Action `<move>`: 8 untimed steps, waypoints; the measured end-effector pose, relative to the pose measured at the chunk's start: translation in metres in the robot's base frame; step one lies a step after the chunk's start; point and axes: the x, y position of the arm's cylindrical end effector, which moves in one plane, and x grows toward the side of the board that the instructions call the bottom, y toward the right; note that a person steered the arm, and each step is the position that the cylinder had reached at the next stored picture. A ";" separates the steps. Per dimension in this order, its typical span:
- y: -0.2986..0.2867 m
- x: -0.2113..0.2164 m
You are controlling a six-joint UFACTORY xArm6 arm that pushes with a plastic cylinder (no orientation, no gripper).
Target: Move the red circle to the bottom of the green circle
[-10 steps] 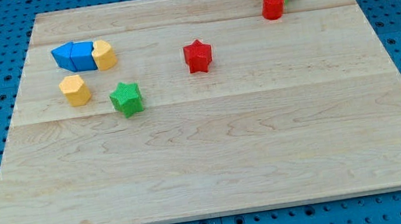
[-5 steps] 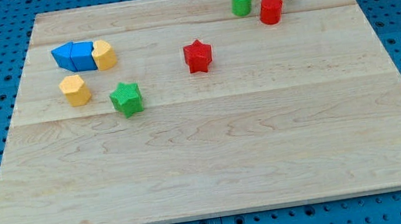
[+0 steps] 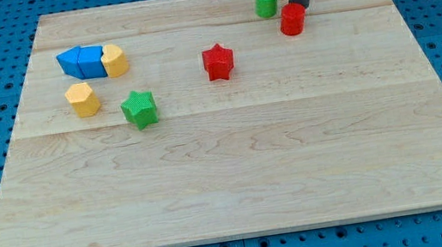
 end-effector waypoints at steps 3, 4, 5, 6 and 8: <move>0.042 0.034; 0.018 0.046; 0.010 0.046; 0.008 0.046; 0.009 0.046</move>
